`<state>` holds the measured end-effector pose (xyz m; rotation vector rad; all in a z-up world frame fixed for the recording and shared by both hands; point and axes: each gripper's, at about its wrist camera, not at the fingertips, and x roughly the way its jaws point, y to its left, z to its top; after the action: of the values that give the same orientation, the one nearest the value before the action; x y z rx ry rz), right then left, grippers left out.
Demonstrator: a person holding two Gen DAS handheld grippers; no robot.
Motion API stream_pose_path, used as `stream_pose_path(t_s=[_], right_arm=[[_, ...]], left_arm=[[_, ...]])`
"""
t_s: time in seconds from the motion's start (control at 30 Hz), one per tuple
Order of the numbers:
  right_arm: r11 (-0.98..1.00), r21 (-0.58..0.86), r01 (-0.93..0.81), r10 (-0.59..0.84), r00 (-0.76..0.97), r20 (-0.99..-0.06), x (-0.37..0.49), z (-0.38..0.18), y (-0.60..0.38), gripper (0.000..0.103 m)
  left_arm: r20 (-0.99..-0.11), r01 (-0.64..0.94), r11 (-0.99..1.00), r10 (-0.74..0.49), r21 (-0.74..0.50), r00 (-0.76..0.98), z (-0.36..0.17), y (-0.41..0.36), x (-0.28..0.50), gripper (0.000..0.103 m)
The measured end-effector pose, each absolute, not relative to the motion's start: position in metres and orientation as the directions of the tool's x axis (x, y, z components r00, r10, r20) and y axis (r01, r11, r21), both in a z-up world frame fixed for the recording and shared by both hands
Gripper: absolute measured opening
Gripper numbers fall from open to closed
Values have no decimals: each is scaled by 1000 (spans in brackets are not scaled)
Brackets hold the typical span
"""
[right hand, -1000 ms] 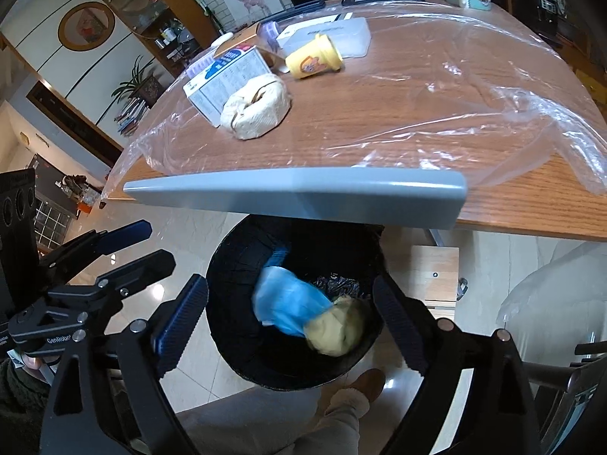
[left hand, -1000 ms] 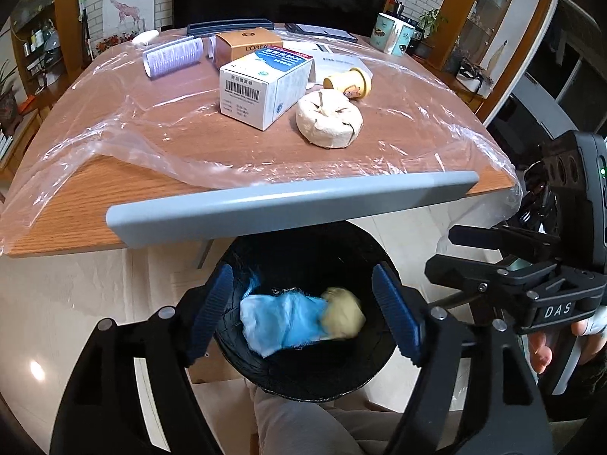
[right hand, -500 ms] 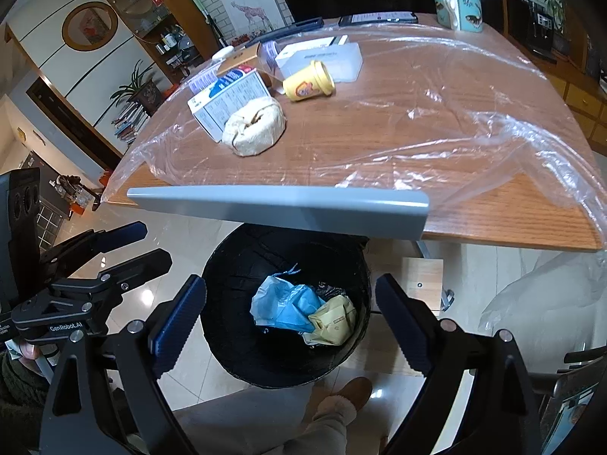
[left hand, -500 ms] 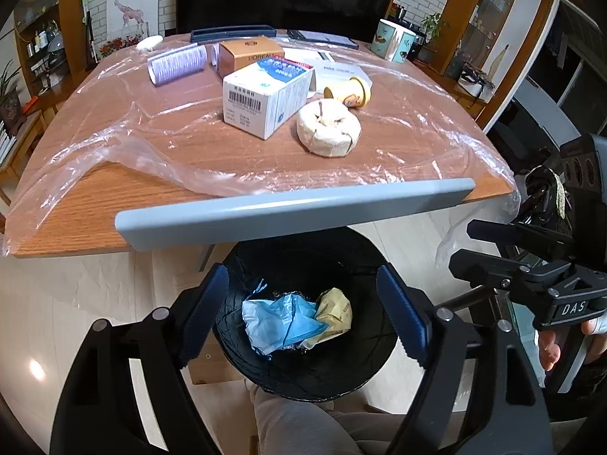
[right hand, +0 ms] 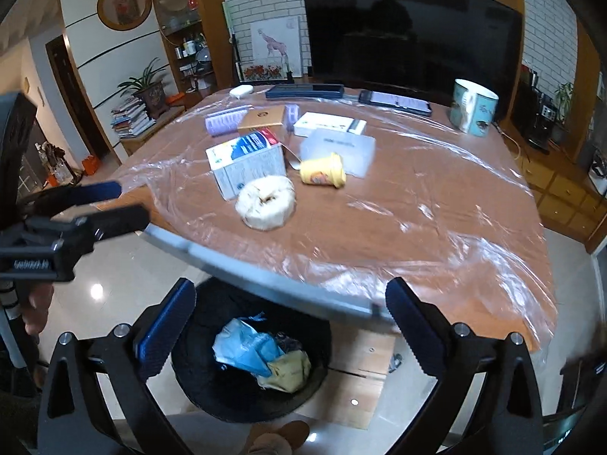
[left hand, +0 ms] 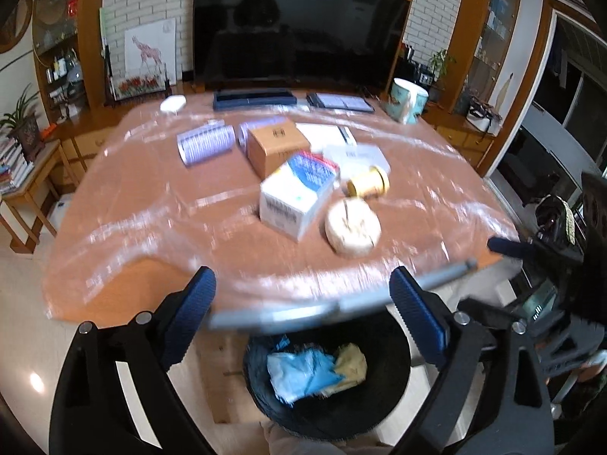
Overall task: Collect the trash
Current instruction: 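Move both tools back over the table toward the remaining items, then grasp the Naproxen box with the left tool while the right tool grasps the beige paper ball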
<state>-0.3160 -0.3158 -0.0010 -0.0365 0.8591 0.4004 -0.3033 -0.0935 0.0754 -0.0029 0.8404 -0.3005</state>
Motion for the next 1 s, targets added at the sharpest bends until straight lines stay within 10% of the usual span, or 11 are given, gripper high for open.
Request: stream_pose_path(t_s=[1.0], right_arm=[[925, 125, -358, 305, 508, -806, -254, -43, -247, 90]], left_arm=[[-812, 440, 896, -294, -51, 504, 41, -110, -203, 94]])
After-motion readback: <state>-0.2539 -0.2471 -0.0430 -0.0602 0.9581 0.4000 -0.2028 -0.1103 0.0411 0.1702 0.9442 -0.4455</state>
